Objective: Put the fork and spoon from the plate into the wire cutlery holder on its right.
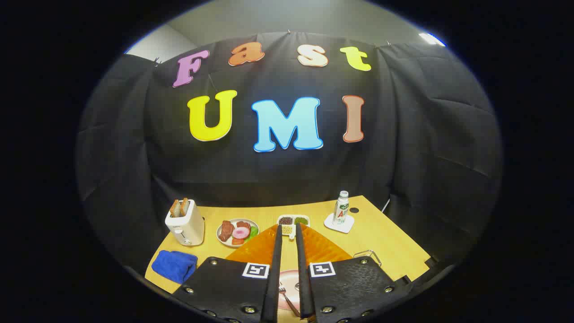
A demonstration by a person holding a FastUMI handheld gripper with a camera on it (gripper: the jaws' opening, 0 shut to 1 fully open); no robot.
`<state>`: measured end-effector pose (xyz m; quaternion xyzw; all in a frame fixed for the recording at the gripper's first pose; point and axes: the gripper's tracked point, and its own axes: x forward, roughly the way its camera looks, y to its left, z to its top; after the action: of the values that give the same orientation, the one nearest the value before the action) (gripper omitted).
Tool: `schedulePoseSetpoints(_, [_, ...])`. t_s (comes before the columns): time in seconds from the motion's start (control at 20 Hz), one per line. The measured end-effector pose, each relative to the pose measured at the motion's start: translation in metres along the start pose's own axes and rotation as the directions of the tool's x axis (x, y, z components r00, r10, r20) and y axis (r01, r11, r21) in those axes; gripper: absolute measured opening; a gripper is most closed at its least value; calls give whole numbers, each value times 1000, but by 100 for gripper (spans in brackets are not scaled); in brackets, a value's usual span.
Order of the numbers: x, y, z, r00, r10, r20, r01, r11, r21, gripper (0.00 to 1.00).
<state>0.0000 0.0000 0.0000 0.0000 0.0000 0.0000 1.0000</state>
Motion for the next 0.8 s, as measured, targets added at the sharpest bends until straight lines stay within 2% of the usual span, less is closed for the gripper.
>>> schedulePoseSetpoints(0.2, [16, -9, -41, 991, -25, -133, 24, 1000, -10, 19])
schedulePoseSetpoints(0.4, [33, -19, -82, 965, -52, -258, 46, 998, -30, 19])
schedulePoseSetpoints(0.6, [46, -34, -126, 914, -99, -394, 83, 995, -59, 19])
schedulePoseSetpoints(0.8, [53, -45, -165, 859, -124, -497, 88, 992, -95, 19])
